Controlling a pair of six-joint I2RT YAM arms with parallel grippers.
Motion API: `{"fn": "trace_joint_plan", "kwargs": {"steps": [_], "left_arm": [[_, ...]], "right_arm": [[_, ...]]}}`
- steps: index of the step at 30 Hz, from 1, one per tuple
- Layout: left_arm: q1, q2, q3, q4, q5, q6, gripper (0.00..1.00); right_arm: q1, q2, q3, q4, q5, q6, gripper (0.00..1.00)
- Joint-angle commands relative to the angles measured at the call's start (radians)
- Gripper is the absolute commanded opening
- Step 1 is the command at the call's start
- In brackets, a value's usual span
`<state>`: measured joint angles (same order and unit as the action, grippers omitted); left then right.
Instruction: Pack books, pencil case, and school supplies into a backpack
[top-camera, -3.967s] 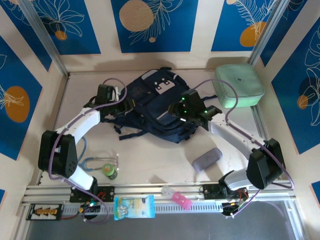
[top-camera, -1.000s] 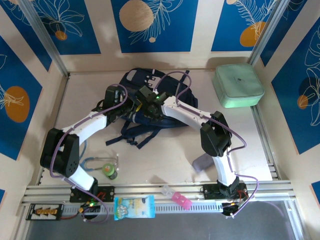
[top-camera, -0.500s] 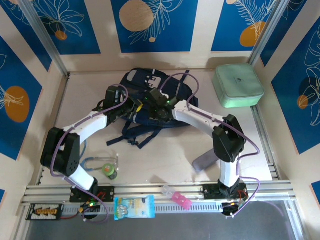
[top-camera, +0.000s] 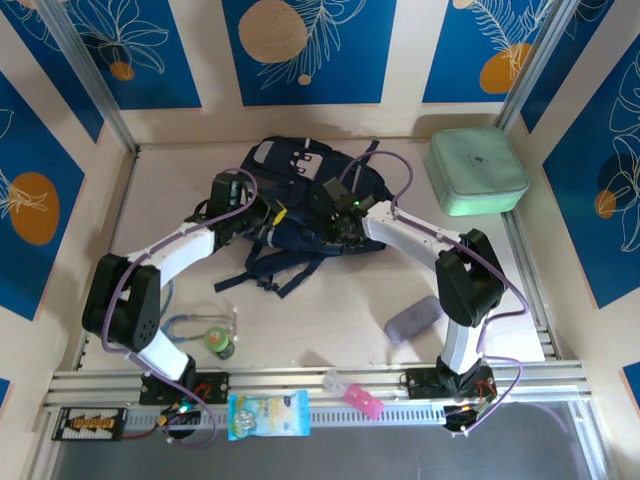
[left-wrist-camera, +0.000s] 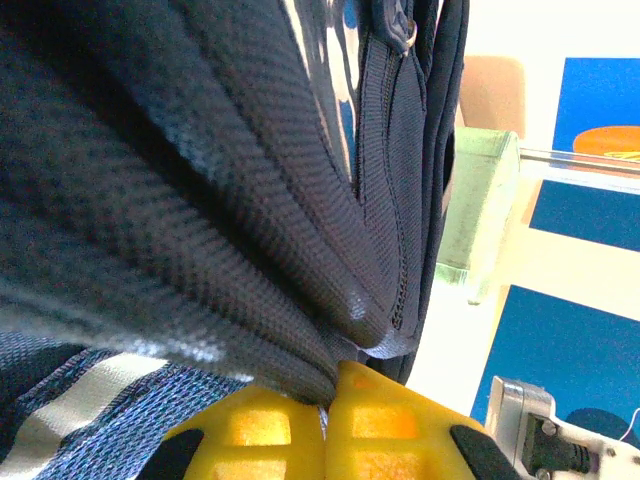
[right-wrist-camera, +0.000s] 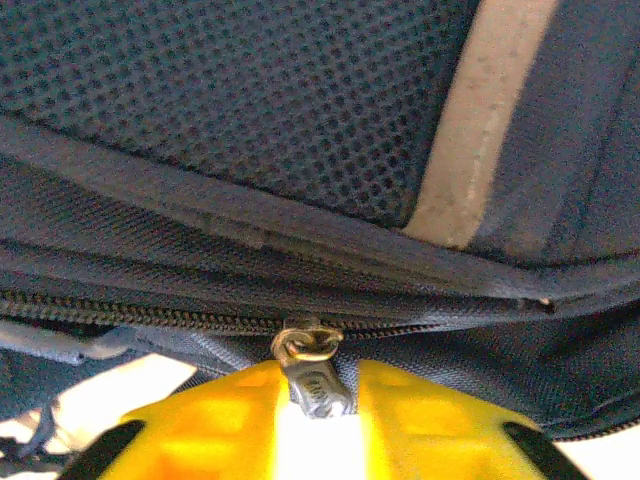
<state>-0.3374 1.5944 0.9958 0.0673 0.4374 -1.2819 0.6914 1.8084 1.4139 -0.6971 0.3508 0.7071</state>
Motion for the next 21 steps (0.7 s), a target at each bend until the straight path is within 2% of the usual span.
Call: {"fn": "trace_joint_plan", "kwargs": {"steps": [1,5,12,21], "left_arm": [[0.01,0.004,0.04,0.055,0.038,0.019,0.0],[0.012,0.006,0.04,0.054,0.039,0.021,0.0],[0.019,0.009,0.038,0.058,0.046,0.021,0.0],[0.049,0.018,0.032,0.051,0.057,0.034,0.0]], "right_arm": [[0.006,-0.004,0.034,0.018,-0.048,-0.063,0.32],[-0.011,0.031,0.072,-0.026,-0.004,-0.012,0.37],[-0.016,0.048,0.052,0.01,-0.074,-0.046,0.37],[-0.015,-0.029,-0.032,0.015,-0.059,-0.05,0.37]]}}
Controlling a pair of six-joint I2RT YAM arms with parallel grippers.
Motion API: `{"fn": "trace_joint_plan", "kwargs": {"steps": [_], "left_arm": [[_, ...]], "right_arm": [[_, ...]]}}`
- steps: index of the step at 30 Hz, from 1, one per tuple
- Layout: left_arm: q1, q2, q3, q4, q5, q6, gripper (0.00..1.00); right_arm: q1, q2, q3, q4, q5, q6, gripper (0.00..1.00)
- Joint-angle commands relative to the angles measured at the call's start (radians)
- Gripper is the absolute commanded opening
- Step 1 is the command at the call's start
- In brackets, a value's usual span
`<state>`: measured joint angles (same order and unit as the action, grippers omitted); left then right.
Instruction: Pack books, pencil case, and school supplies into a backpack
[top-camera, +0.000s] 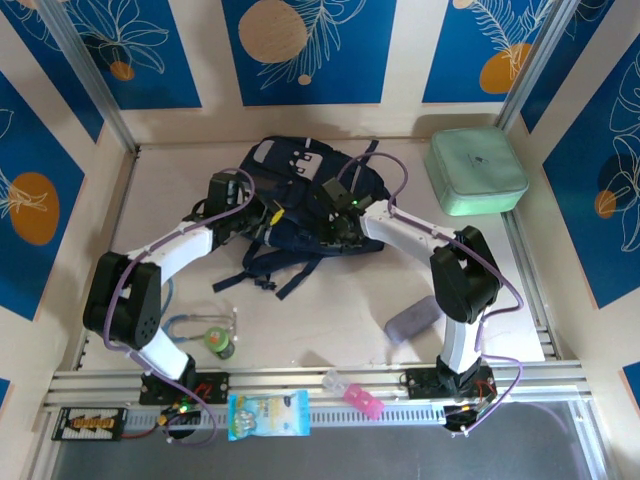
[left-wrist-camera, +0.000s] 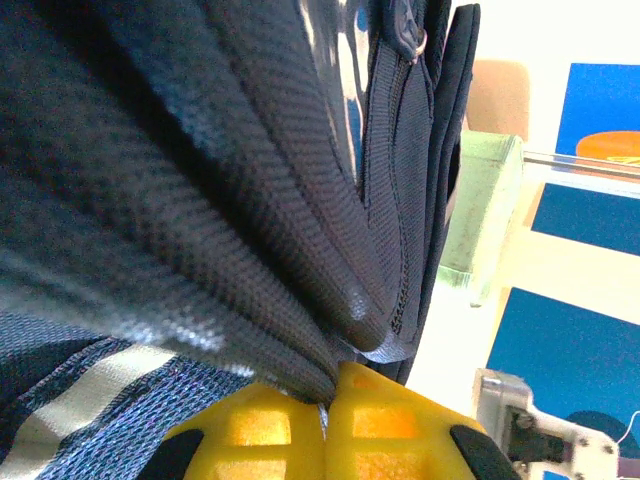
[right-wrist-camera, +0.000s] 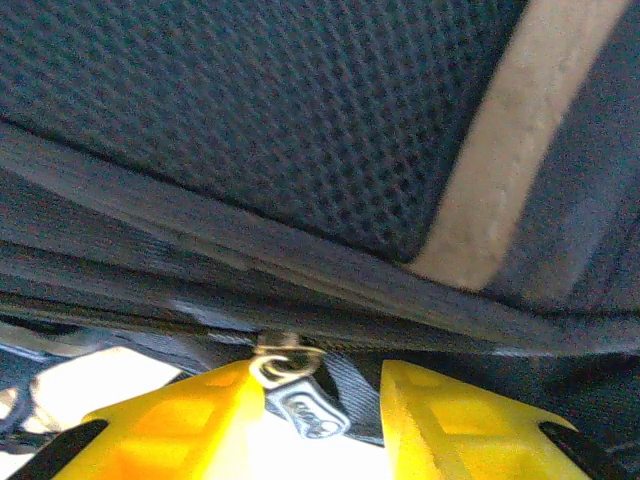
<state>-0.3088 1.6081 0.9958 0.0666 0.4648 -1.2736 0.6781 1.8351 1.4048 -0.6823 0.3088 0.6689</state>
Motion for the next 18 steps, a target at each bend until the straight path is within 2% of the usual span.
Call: {"fn": "trace_joint_plan", "kwargs": {"steps": [1,13,18], "left_arm": [[0.022,0.006,0.031,0.056,0.033,0.025,0.0],[0.028,0.018,0.032,0.067,0.051,0.019,0.0],[0.035,0.016,0.031,0.069,0.051,0.021,0.0]], "right_arm": [[-0.002,-0.063,-0.034,0.016,-0.027,-0.015,0.36],[-0.022,0.013,-0.012,0.125,-0.078,-0.083,0.3],[-0.001,0.033,0.007,0.088,-0.031,-0.108,0.24]]}}
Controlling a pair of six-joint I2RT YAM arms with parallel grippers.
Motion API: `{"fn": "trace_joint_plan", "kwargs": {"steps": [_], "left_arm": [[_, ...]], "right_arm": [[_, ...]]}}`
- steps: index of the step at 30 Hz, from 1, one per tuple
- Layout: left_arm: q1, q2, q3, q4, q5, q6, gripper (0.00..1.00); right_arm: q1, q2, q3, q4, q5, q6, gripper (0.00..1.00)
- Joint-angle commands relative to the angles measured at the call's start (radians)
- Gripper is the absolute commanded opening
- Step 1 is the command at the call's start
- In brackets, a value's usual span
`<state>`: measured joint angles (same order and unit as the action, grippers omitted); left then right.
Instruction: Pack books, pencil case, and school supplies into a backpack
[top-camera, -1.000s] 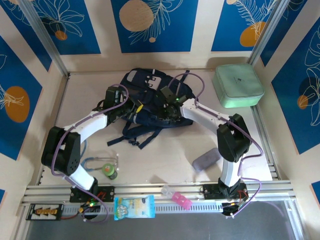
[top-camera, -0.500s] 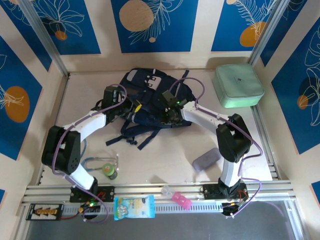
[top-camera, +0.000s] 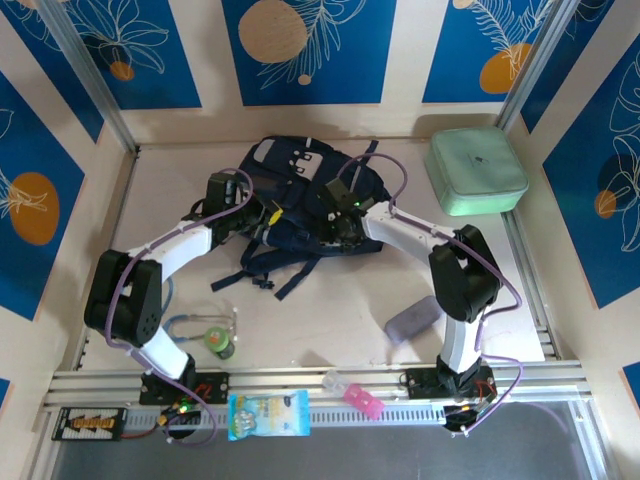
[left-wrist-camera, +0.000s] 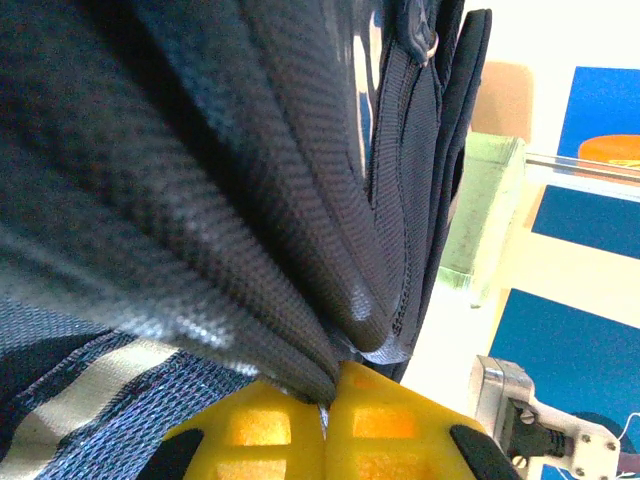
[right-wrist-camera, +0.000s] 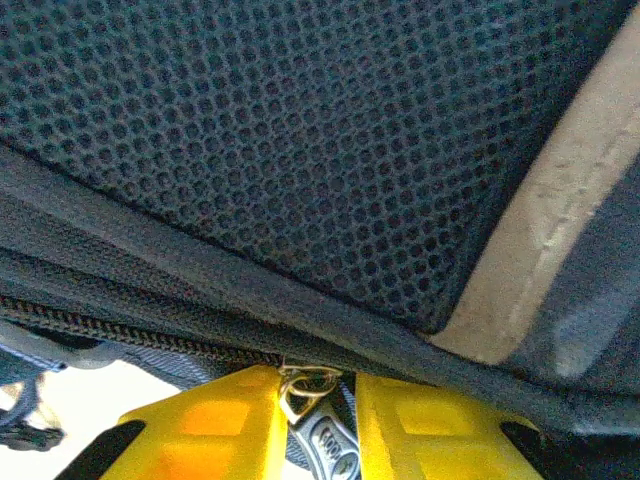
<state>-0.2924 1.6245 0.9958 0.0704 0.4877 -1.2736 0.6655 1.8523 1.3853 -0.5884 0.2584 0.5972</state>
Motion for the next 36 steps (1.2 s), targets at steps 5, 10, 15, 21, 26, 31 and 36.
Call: {"fn": "trace_joint_plan", "kwargs": {"steps": [5,10,15,21,26,31,36], "left_arm": [[0.035,0.006,0.035,0.065,0.033,0.028,0.0],[0.074,0.016,0.042,0.042,0.035,0.065,0.0],[0.113,0.033,0.034,0.031,0.046,0.095,0.0],[0.152,0.056,0.028,0.021,0.052,0.133,0.0],[0.168,0.062,0.066,-0.025,0.073,0.258,0.14],[0.183,-0.031,0.027,-0.102,-0.006,0.349,0.39],[0.197,-0.152,-0.062,-0.106,0.004,0.273,0.55]], "right_arm": [[0.04,0.005,0.009,-0.032,0.078,-0.05,0.18],[0.036,-0.068,-0.069,0.006,0.094,-0.04,0.15],[-0.006,-0.139,-0.142,0.045,0.084,-0.044,0.11],[-0.051,-0.164,-0.144,-0.005,0.137,-0.012,0.07],[-0.031,-0.174,-0.088,0.018,0.085,-0.033,0.03],[0.031,-0.105,0.051,0.043,-0.004,-0.069,0.02],[0.087,0.001,0.207,0.059,-0.107,-0.097,0.01]]}}
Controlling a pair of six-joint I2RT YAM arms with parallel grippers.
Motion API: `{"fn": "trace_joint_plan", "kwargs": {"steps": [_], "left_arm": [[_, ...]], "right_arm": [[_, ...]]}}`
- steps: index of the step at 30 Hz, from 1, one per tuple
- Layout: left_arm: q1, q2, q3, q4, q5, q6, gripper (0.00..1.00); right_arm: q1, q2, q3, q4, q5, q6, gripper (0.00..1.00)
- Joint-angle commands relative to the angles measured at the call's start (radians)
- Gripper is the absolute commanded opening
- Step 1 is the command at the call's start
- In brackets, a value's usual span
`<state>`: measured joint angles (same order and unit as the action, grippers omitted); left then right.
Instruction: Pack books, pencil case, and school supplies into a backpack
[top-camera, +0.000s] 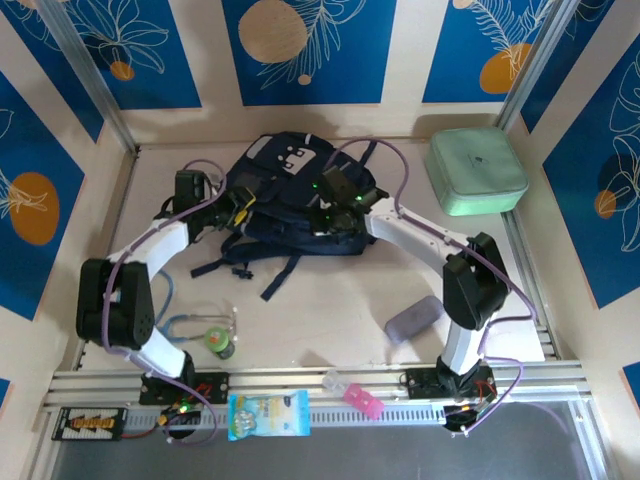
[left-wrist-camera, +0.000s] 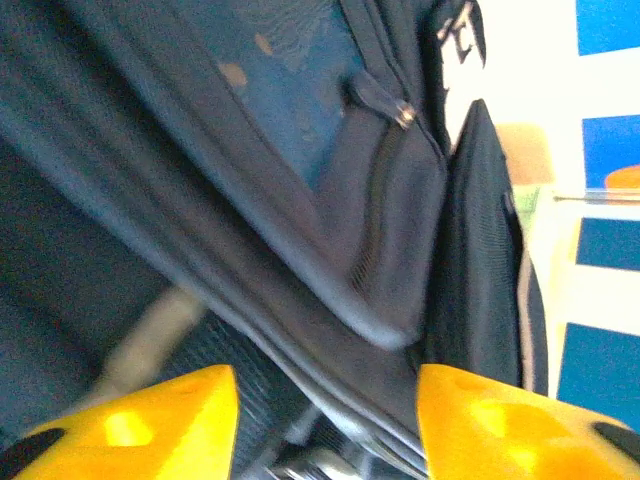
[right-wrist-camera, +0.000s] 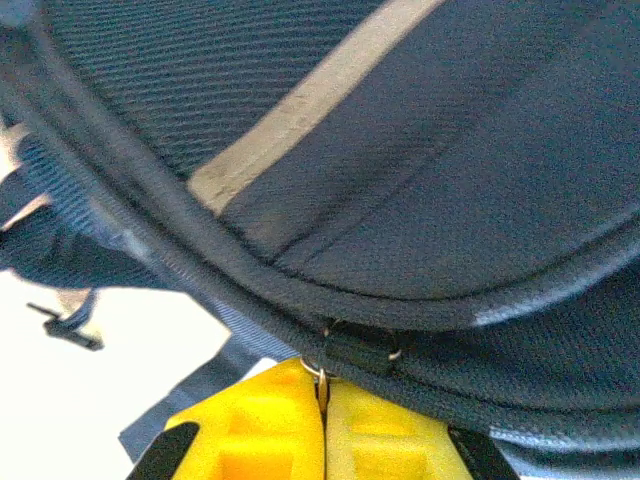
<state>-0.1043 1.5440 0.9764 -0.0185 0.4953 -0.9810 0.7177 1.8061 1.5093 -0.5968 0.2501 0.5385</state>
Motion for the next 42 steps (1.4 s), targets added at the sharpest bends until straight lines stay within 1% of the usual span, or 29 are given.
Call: {"fn": "trace_joint_plan", "kwargs": {"steps": [1,4,6,8,14,20,24,27,29,30,31,35,38,41,42], "left_arm": [[0.009,-0.089,-0.074,0.041,0.022,-0.08,0.55],[0.003,-0.104,-0.153,0.235,0.084,-0.267,0.55],[-0.003,-0.1,-0.175,0.286,0.087,-0.333,0.54],[-0.014,-0.096,-0.179,0.289,0.078,-0.364,0.53],[-0.044,-0.049,-0.174,0.301,0.06,-0.394,0.48],[-0.05,-0.017,-0.203,0.367,0.033,-0.442,0.38],[-0.055,-0.013,-0.196,0.347,0.018,-0.437,0.35],[-0.057,-0.014,-0.201,0.332,0.027,-0.45,0.28],[-0.057,-0.03,-0.231,0.345,0.002,-0.464,0.25],[-0.058,-0.039,-0.245,0.344,-0.015,-0.467,0.21],[-0.057,-0.046,-0.253,0.341,-0.026,-0.465,0.2],[-0.059,-0.039,-0.253,0.347,-0.024,-0.455,0.19],[-0.059,0.0,-0.224,0.37,0.003,-0.448,0.26],[-0.063,0.043,-0.182,0.395,0.029,-0.448,0.26],[-0.066,0.054,-0.168,0.399,0.032,-0.447,0.23]], "right_arm": [[0.044,0.071,0.116,0.067,-0.116,-0.038,0.01],[0.063,0.131,0.191,0.08,-0.18,-0.038,0.01],[0.077,0.162,0.233,0.083,-0.205,-0.034,0.01],[0.09,0.187,0.266,0.081,-0.218,-0.034,0.01],[0.117,0.233,0.321,0.076,-0.244,-0.022,0.01],[0.118,0.232,0.329,0.079,-0.25,-0.014,0.01],[0.118,0.236,0.33,0.079,-0.256,-0.012,0.01],[0.12,0.237,0.325,0.088,-0.258,-0.005,0.01],[0.12,0.237,0.326,0.086,-0.253,0.003,0.0],[0.118,0.238,0.324,0.085,-0.251,0.008,0.0],[0.118,0.238,0.323,0.087,-0.252,0.011,0.0],[0.12,0.238,0.319,0.09,-0.266,0.012,0.0],[0.126,0.237,0.32,0.094,-0.286,-0.004,0.01],[0.139,0.238,0.321,0.089,-0.286,-0.024,0.0],[0.142,0.239,0.321,0.083,-0.277,-0.031,0.01]]}}
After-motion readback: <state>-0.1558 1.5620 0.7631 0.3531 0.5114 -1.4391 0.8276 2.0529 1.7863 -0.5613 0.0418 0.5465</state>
